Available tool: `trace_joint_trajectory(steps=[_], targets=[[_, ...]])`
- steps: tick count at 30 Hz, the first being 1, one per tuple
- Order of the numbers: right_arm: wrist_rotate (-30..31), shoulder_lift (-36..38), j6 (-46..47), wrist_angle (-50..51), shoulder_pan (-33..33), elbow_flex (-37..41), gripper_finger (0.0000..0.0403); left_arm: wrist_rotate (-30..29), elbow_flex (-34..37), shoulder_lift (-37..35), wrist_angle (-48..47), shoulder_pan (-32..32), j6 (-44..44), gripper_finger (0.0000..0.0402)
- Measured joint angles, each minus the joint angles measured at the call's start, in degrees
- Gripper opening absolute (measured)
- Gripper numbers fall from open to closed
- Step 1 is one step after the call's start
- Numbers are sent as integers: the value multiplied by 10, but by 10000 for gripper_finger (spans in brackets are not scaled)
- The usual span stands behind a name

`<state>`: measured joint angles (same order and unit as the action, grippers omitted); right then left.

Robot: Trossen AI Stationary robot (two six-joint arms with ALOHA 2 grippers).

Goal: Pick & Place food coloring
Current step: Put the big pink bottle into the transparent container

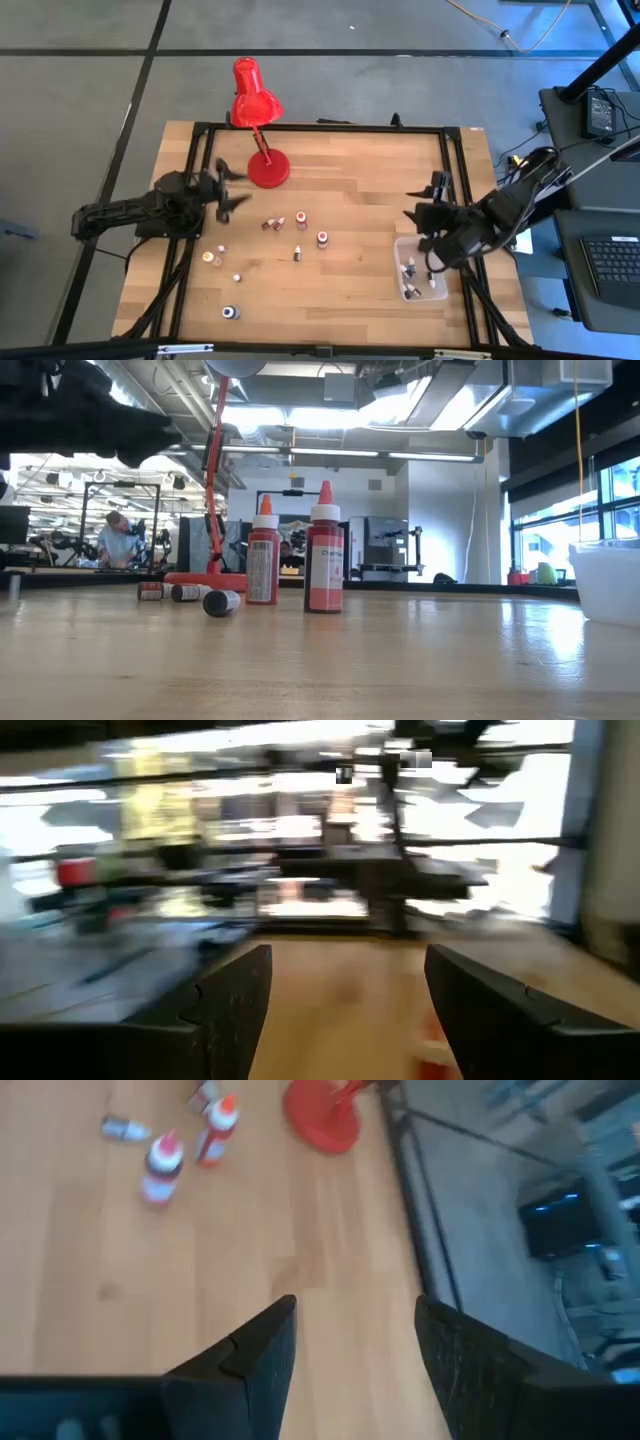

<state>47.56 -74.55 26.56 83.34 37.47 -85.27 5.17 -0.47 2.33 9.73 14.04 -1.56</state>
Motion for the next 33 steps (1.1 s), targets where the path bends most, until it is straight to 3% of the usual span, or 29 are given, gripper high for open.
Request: trace_joint_trajectory(steps=[1, 3, 8, 11, 14, 18, 24, 28, 33], targets=[[-5, 11, 1, -10, 3, 24, 206, 44, 0, 13, -2, -11, 3, 259], [-15, 40, 22, -34, 7, 79, 206, 67, 0, 41, 23, -42, 29, 259], [-106, 116, 55, -192, 7, 219, 206, -13, -8, 128, 99, -126, 75, 259], [-143, 145, -27, -370, 8, 295, 206, -31, -20, 190, 159, -176, 67, 259], [-161, 155, -119, -523, 0, 350, 206, -90, -36, 268, 232, -223, 53, 259], [-181, 154, -195, -644, -18, 380, 206, -125, -93, 384, 252, -273, 44, 259], [-286, 146, -246, -707, -50, 392, 206, -126, -179, 544, 253, -325, 54, 259], [-340, 132, -276, -763, -62, 415, 206, -126, -207, 614, 252, -353, 108, 259], [-342, 96, -287, -826, -63, 425, 206, -133, -214, 662, 253, -384, 147, 259]])
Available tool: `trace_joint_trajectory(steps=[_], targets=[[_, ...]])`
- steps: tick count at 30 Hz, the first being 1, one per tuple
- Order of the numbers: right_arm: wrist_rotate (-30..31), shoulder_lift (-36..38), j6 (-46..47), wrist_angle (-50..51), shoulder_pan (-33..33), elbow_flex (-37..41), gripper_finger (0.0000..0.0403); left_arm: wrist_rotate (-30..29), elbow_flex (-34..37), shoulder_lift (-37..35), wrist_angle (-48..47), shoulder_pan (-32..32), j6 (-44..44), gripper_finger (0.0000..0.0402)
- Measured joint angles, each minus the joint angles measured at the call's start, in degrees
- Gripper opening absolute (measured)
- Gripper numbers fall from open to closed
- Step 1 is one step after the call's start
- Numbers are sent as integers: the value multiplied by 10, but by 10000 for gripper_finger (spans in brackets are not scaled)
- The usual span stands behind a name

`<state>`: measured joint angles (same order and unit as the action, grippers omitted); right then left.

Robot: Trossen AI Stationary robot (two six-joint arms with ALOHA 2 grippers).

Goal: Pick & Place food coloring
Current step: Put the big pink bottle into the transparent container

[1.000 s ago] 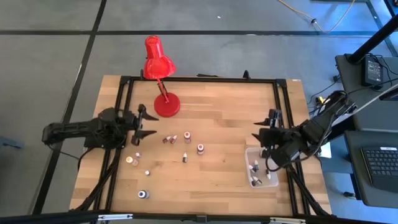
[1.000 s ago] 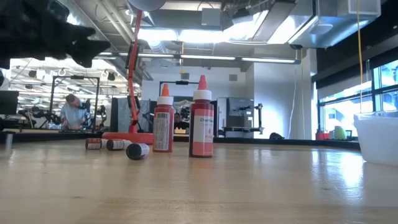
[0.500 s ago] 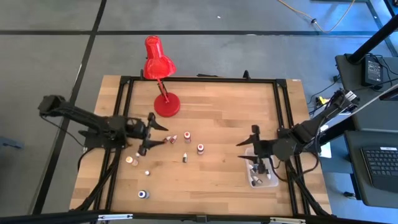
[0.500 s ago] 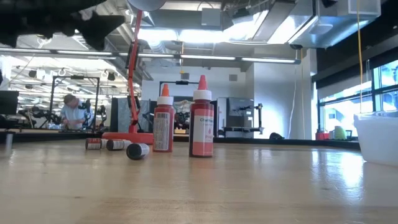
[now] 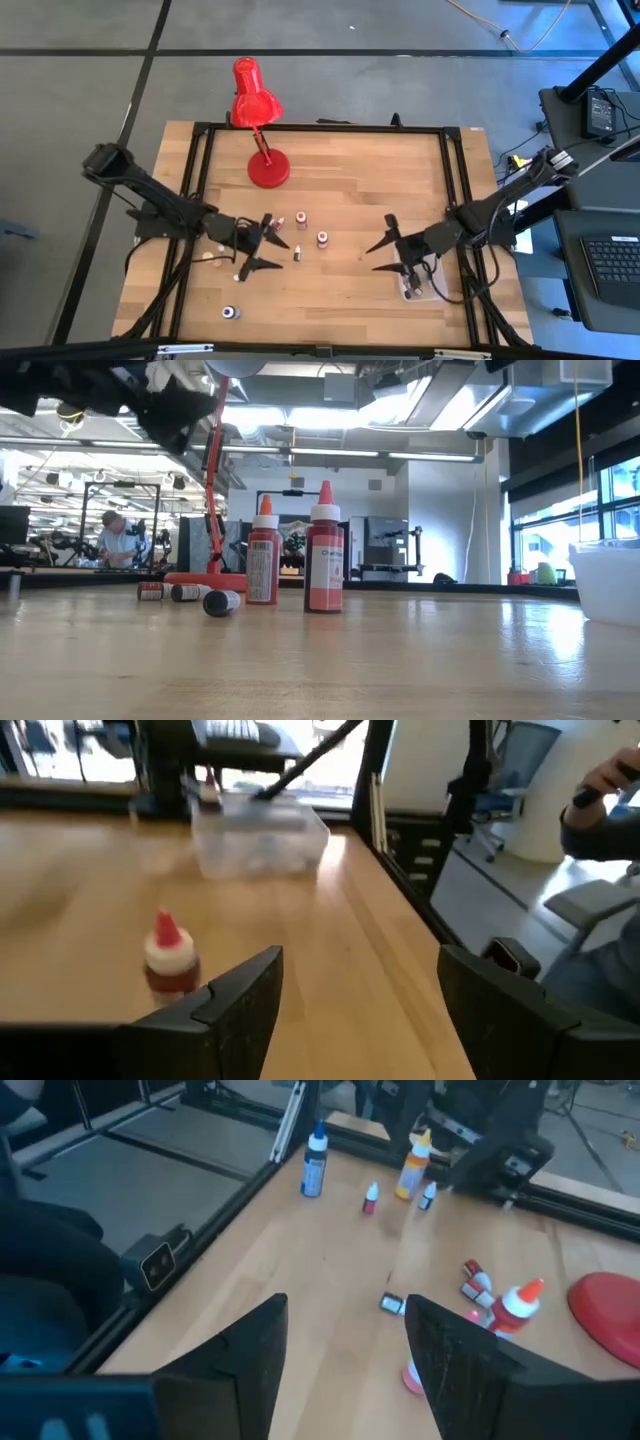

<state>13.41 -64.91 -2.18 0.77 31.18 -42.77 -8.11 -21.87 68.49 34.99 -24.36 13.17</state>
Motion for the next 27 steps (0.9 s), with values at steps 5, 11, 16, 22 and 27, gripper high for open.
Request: trace_joint_trajectory(steps=[5, 11, 16, 22, 27], targets=[[0, -50, 35, -58, 0, 0, 206, -4, 0, 24, 0, -7, 70, 259], [151, -132, 50, -140, 0, 0, 206, -20, 0, 30, 0, 4, 45, 259], [240, -198, 50, -187, -23, 0, 206, -49, 0, 30, 0, 13, 12, 259], [205, -237, 91, -190, -74, 0, 206, -59, 0, 30, -5, 13, -27, 259], [157, -243, 88, -191, -116, 0, 206, -87, 0, 30, -8, 13, -36, 259]])
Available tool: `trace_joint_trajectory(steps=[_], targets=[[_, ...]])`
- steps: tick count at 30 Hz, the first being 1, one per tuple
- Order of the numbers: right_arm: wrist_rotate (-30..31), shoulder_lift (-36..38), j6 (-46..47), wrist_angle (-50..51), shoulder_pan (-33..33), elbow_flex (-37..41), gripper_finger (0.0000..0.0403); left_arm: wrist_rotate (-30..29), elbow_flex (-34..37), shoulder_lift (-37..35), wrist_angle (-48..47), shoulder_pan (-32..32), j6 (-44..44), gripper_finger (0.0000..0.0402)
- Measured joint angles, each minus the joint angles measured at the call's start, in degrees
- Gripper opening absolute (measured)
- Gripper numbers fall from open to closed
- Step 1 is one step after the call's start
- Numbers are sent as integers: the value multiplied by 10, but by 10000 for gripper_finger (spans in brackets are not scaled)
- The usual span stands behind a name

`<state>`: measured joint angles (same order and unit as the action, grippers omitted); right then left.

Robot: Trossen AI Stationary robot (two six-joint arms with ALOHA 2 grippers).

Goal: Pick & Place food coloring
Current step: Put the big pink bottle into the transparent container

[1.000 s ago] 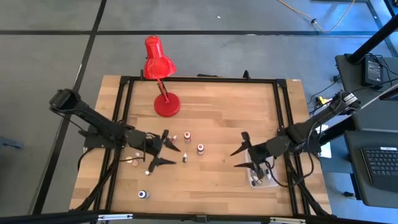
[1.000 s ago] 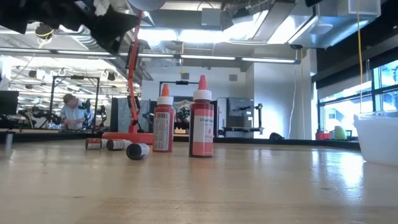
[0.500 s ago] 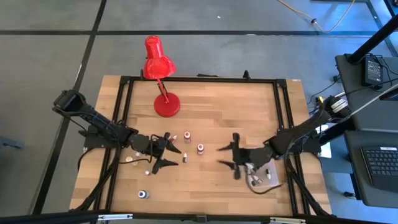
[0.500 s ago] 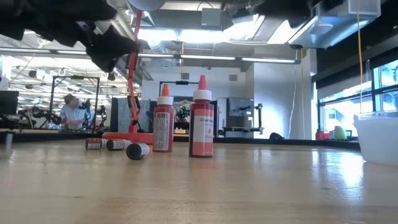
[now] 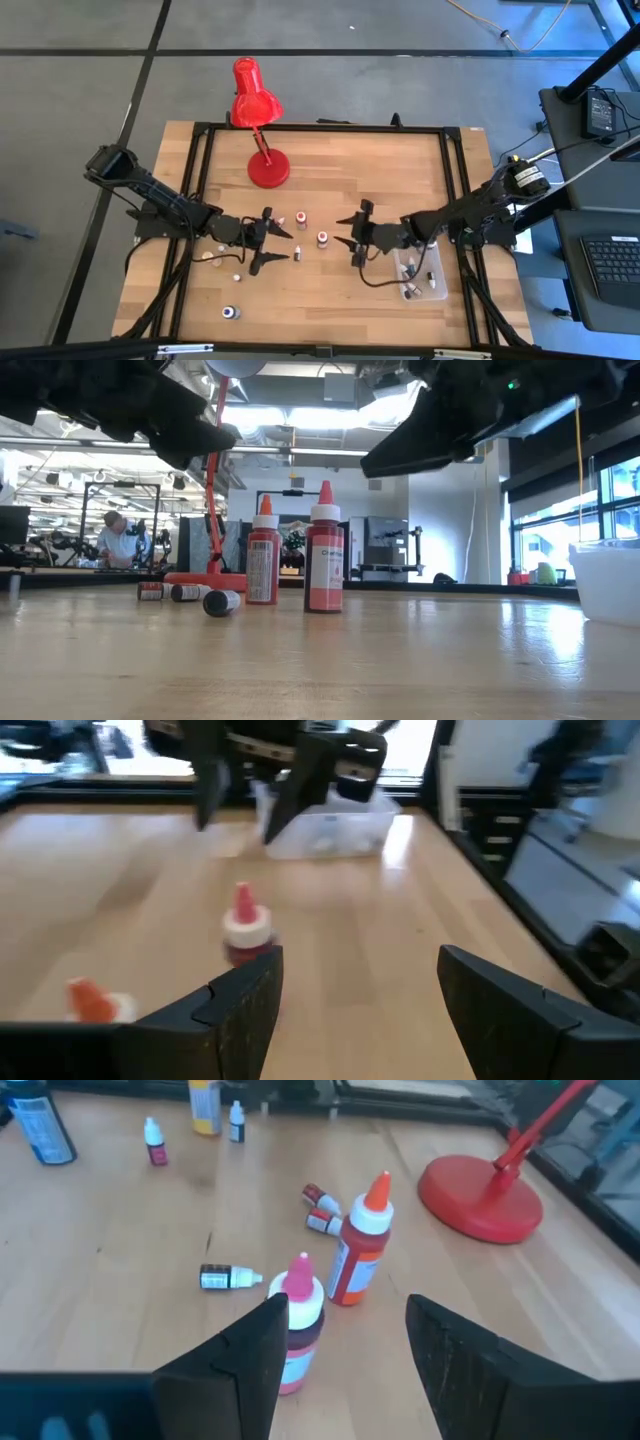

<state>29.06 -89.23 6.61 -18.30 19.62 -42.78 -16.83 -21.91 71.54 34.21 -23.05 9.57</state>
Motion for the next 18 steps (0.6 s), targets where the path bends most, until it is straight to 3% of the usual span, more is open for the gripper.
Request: trace_joint_trajectory(steps=[6, 10, 18], targets=[[-97, 0, -27, -2, -44, 0, 206, -101, 0, 15, -1, 0, 59, 259], [-166, -5, -42, -6, -57, 0, 206, -100, 0, 31, 1, 0, 85, 259], [-172, -23, -84, -21, -60, -1, 206, -106, 0, 95, 19, 17, 178, 259]])
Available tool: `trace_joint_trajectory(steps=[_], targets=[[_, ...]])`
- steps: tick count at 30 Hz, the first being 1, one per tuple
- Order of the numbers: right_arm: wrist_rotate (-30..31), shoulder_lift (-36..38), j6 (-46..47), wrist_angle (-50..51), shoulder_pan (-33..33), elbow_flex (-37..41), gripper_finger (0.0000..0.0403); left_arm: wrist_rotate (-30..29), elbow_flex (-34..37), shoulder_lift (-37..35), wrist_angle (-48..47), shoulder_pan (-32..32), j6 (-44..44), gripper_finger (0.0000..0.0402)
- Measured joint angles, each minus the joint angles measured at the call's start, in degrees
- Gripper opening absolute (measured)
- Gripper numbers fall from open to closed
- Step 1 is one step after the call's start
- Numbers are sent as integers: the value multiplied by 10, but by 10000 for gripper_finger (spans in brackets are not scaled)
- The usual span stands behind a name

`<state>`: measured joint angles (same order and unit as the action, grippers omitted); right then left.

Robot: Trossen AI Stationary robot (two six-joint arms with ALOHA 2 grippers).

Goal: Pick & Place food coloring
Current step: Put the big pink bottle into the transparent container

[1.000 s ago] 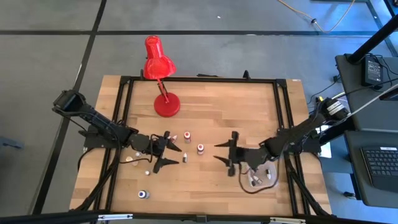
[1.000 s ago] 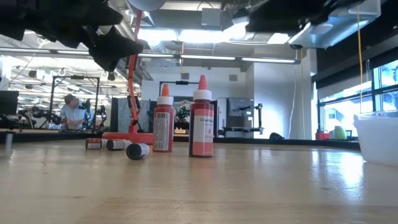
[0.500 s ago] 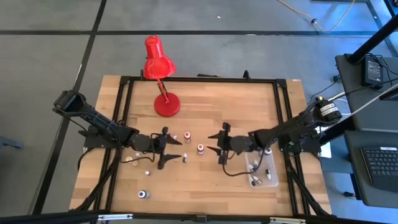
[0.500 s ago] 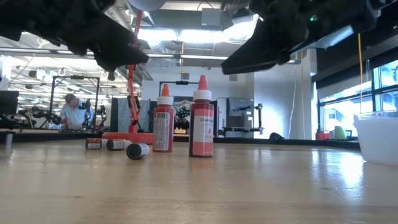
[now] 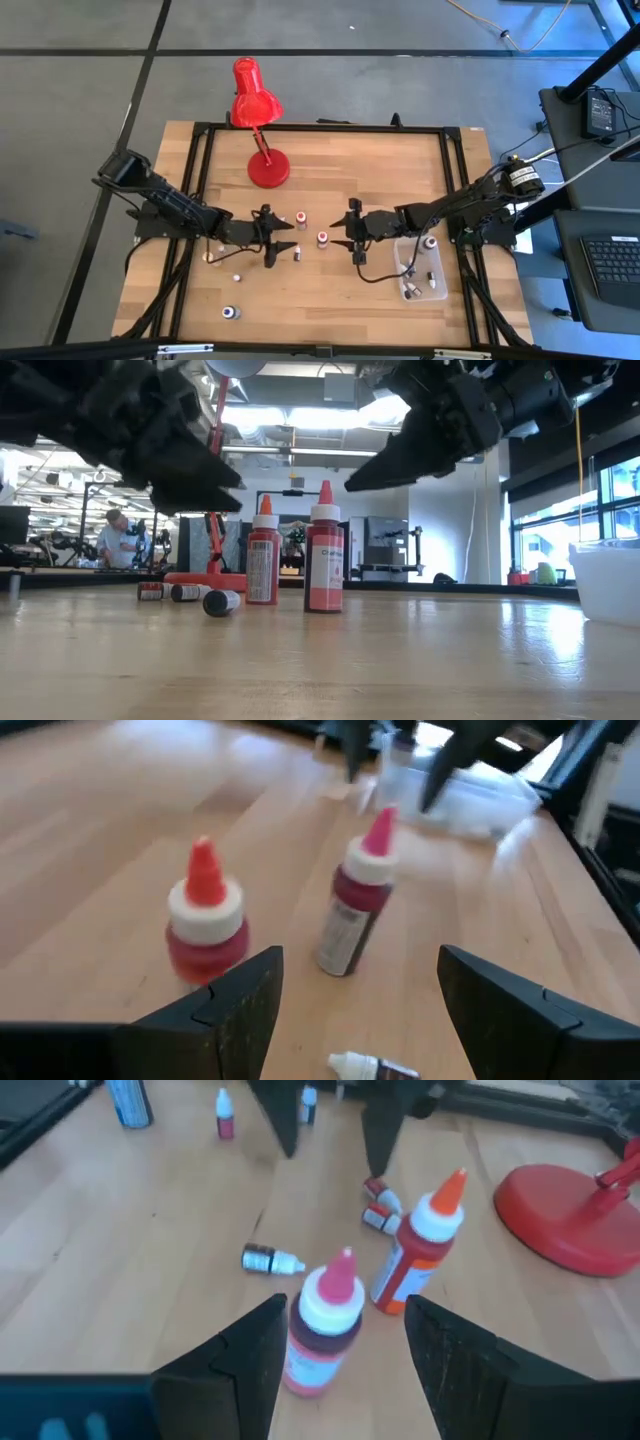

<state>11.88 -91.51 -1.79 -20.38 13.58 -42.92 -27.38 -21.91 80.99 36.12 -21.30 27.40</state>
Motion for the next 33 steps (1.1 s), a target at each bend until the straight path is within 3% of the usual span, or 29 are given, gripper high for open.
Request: trace_joint_trajectory(steps=[3, 9, 17, 27, 33], targets=[[0, -16, 4, -17, 0, 0, 206, 21, 0, 30, 16, 10, 37, 259], [0, -42, 0, -43, -3, 0, 206, 91, -7, 85, 59, 20, -16, 259], [-39, -57, 1, -56, -14, -10, 206, 84, -77, 131, 62, 26, -102, 259], [-41, -68, -3, -55, -14, -20, 206, 93, -110, 167, 53, 35, -103, 259], [-41, -68, -2, -53, -16, -20, 184, 93, -110, 167, 47, 39, -102, 259]])
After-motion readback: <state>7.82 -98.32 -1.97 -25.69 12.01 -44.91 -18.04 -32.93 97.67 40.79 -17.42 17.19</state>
